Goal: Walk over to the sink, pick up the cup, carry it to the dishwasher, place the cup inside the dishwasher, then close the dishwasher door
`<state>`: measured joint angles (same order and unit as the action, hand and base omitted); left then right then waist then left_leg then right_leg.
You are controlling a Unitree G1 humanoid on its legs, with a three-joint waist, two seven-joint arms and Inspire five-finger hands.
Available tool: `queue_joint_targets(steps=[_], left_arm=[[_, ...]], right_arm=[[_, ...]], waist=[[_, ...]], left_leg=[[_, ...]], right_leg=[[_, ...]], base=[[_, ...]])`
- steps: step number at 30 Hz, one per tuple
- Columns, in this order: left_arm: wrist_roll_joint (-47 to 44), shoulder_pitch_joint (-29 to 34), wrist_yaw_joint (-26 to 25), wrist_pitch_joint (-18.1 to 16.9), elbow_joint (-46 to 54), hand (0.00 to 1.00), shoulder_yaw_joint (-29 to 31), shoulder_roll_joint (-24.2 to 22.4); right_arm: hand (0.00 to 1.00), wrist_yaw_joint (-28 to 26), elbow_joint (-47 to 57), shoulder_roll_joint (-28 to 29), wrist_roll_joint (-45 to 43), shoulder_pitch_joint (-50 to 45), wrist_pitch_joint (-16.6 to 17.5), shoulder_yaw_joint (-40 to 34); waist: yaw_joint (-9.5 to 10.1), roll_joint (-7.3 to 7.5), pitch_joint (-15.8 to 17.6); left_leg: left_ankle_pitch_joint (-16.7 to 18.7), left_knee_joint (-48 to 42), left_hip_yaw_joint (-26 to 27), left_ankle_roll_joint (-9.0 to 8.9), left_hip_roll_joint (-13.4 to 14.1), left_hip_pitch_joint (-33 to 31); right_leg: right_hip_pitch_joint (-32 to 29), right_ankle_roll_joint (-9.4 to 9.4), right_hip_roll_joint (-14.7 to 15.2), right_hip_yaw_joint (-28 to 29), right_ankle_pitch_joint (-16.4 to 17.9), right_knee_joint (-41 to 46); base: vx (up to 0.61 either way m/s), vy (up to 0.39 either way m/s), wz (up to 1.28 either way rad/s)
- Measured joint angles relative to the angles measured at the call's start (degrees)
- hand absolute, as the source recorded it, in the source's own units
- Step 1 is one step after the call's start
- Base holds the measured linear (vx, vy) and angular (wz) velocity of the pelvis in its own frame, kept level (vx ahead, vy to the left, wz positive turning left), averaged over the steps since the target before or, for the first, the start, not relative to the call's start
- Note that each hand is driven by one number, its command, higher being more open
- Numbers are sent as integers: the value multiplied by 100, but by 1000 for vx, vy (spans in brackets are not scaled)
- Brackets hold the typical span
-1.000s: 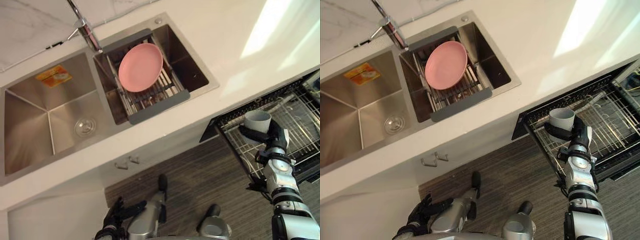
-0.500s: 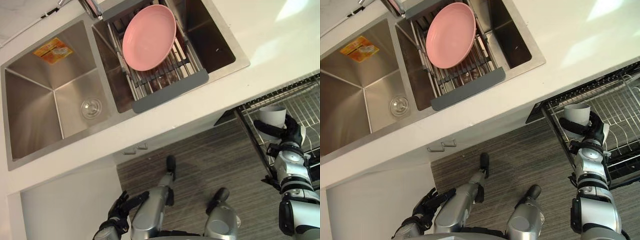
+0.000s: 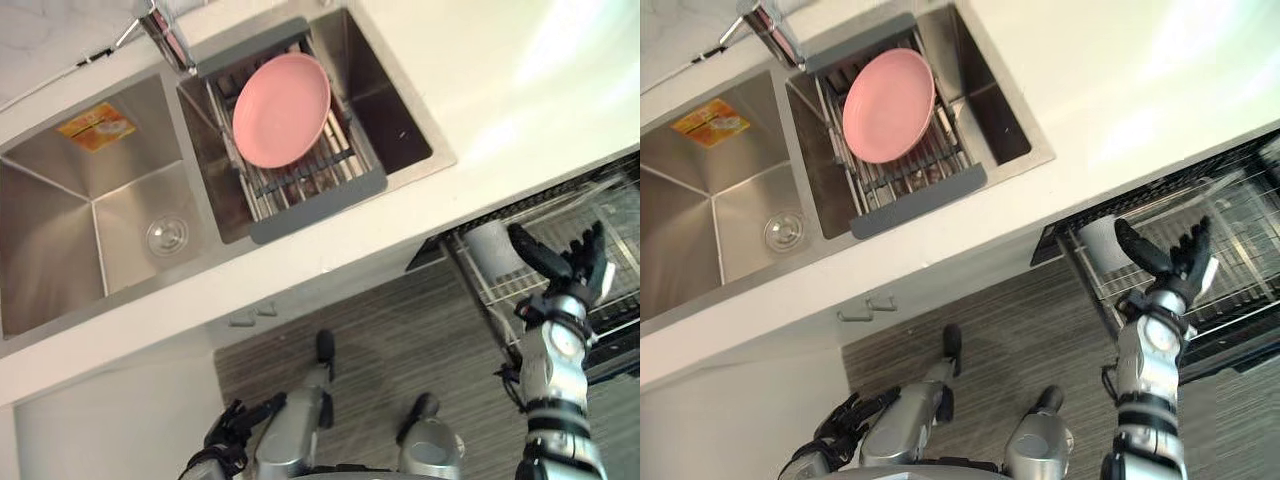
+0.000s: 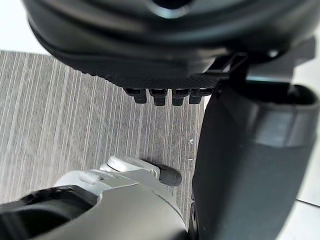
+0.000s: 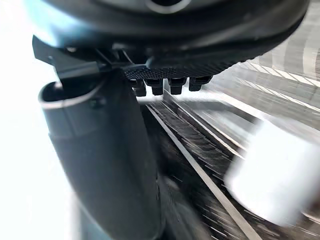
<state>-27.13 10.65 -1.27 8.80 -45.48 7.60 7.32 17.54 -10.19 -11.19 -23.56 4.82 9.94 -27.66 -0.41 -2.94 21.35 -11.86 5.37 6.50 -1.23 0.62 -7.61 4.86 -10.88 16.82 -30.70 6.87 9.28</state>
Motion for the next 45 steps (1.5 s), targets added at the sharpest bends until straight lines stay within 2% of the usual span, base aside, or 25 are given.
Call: queue_joint_targets(steps=[1, 4, 5, 9, 13, 16, 17, 19, 22, 24, 26, 27, 28, 29, 30, 31, 32, 35, 38, 39, 40, 41, 43, 44, 45], left_arm=[[4, 46, -127, 110, -47, 100, 165, -43], [7, 93, -333, 194, -248, 100, 414, -128], [6, 133, -448, 248, -307, 100, 523, -174], [11, 176, -606, 357, -481, 100, 855, -298], [116, 175, -675, 373, -622, 100, 1108, -379], [379, 175, -758, 241, -647, 100, 1059, -391], [386, 176, -757, 243, -657, 100, 1023, -390], [343, 164, -746, 253, -668, 100, 682, -301], [139, 150, -674, 246, -703, 100, 299, -163], [-5, 142, -560, 244, -754, 100, 122, -102], [-160, 141, -488, 210, -873, 100, -28, -57], [-236, 139, -456, 206, -889, 100, -70, -20], [-242, 136, -436, 202, -896, 100, -128, 25], [-252, 137, -361, 203, -909, 100, -190, 136], [-255, 137, -349, 206, -919, 100, -191, 179], [-255, 128, -351, 214, -923, 100, -191, 272], [-275, 59, -352, 225, -978, 100, -208, 338], [-326, -72, -340, 286, -1123, 100, -252, 340], [-305, -86, -319, 342, -1119, 100, -245, 353], [-233, -70, -278, 347, -1115, 100, -243, 411], [-208, -44, -219, 345, -1095, 100, -237, 520], [-163, -97, -226, 340, -1144, 100, -223, 521], [-90, -46, -211, 330, -1112, 100, -118, 372], [357, -27, -113, 259, -1328, 100, -79, 238], [357, -27, -113, 258, -1328, 100, -79, 238]], right_arm=[[100, -51, 322, 162, -5, -253, 129, -111], [100, -197, 951, 320, -7, -740, 354, -253], [100, -343, 1237, 380, -84, -926, 442, -369], [100, -920, 1833, 571, -894, -1257, 617, -652], [100, -1927, 2458, 788, -1699, -1440, 627, -557], [100, -2567, 2573, 790, -2431, -1275, 476, -61], [100, -2627, 2569, 791, -2506, -1191, 405, 118], [100, -2817, 2404, 769, -2679, -902, 148, 953], [100, -3067, 1992, 649, -2544, -701, -148, 1792], [100, -3168, 1767, 573, -2407, -666, -307, 1980], [100, -3185, 1523, 449, -2410, -623, -352, 1993], [100, -3182, 1442, 387, -2411, -625, -355, 1953], [100, -3182, 1422, 379, -2412, -625, -355, 1949], [100, -3174, 1394, 378, -2433, -626, -354, 1956], [100, -3175, 1372, 379, -2443, -635, -352, 1985], [100, -3176, 1348, 396, -2451, -669, -352, 2084], [100, -3190, 1359, 390, -2455, -735, -352, 2189], [100, -3164, 1403, 377, -2615, -781, -350, 2196], [100, -3083, 1580, 375, -2635, -833, -333, 2275], [100, -3094, 1710, 378, -2679, -893, -334, 2367], [100, -3126, 1800, 411, -2687, -943, -338, 2466], [100, -3157, 1805, 387, -2685, -976, -336, 2456], [100, -3131, 1790, 371, -2683, -1033, -339, 2449], [100, -3393, 1754, 463, -2634, -1637, -641, 2594], [100, -3393, 1754, 463, -2634, -1637, -641, 2595]], waist=[[-37, 103, -142], [-159, 210, -374], [-263, 237, -482], [-392, 228, -733], [-403, 217, -867], [-360, 226, -968], [-349, 226, -969], [-220, 240, -992], [-4, 294, -1092], [115, 324, -1137], [113, 315, -1142], [111, 333, -1136], [110, 349, -1134], [114, 423, -1143], [103, 477, -1151], [101, 544, -1152], [65, 615, -1179], [56, 641, -1194], [74, 666, -1202], [93, 789, -1224], [112, 1021, -1257], [95, 1026, -1247], [101, 810, -1261], [-67, 485, -1411], [-67, 486, -1410]], left_leg=[[55, 0, 167, -4, 43, 108], [154, -3, 441, -34, 117, 323], [177, -4, 553, -68, 172, 417], [185, -38, 689, -109, 297, 566], [320, -52, 858, -154, 354, 656], [314, -24, 1205, -147, 355, 723], [317, -15, 1220, -141, 337, 752], [347, -9, 1297, -98, 272, 876], [385, -5, 1282, -46, 160, 913], [424, -3, 1142, 0, 57, 919], [461, -1, 964, 24, 2, 911], [481, -2, 848, 44, -20, 911], [490, -3, 776, 57, -38, 920], [530, -9, 594, 122, -92, 985], [539, -16, 487, 190, -101, 1020], [550, -45, 351, 257, -92, 1052], [563, -82, 55, 295, -34, 1056], [623, -185, -406, 334, -16, 1040], [739, -361, -736, 287, -52, 958], [779, -359, -799, 230, -168, 997], [824, -367, -829, 162, -357, 1076], [864, -411, -903, 118, -345, 1120], [960, -505, -810, -20, -70, 1115], [1119, -20, -115, -164, 219, 1648], [1119, -20, -115, -163, 219, 1648]], right_leg=[[57, 5, -42, 144, -54, -130], [195, 20, -123, 407, -163, -378], [253, 30, -170, 536, -192, -466], [353, 38, -255, 619, -206, -550], [504, 37, -264, 567, -206, -624], [540, 13, -181, 529, -218, -621], [556, 3, -163, 546, -224, -622], [620, -21, -88, 613, -238, -622], [668, -75, 4, 570, -268, -621], [709, -84, 93, 422, -272, -469], [548, -72, 260, 268, -266, 211], [276, 137, 430, 311, -267, 952], [118, 378, 506, 406, -301, 1337], [-266, 842, 676, 740, -565, 2257], [-447, 901, 688, 933, -569, 2605], [-630, 792, 570, 1179, -207, 2923], [-741, 695, 155, 1423, 346, 2822], [-884, 667, -332, 1693, 558, 2122], [-1180, 584, -549, 2128, 395, 1191], [-1208, 651, -493, 2160, -10, 842], [-1173, 536, -394, 2253, -445, 593], [-1109, 466, -375, 2213, -534, 636], [-906, 496, -631, 2037, -530, 221], [-184, 524, -849, 1809, -761, -530], [-184, 524, -849, 1809, -761, -530]], base=[[-4, -63, -72], [40, -52, -60], [34, -45, -47], [48, -77, -24], [-3, -34, 0], [-2, 4, 7], [19, 38, -8], [15, 50, -14], [23, 38, 4], [30, 52, 37], [10, 97, 62], [5, 107, 56], [62, 172, 74], [88, 135, 56], [129, 126, 62], [126, 37, 80], [126, 19, 90], [115, -17, 94], [121, -102, 73], [142, -176, 42], [207, -265, 43], [163, -197, 28], [169, -169, 2], [95, -76, -9], [0, 0, 0]])
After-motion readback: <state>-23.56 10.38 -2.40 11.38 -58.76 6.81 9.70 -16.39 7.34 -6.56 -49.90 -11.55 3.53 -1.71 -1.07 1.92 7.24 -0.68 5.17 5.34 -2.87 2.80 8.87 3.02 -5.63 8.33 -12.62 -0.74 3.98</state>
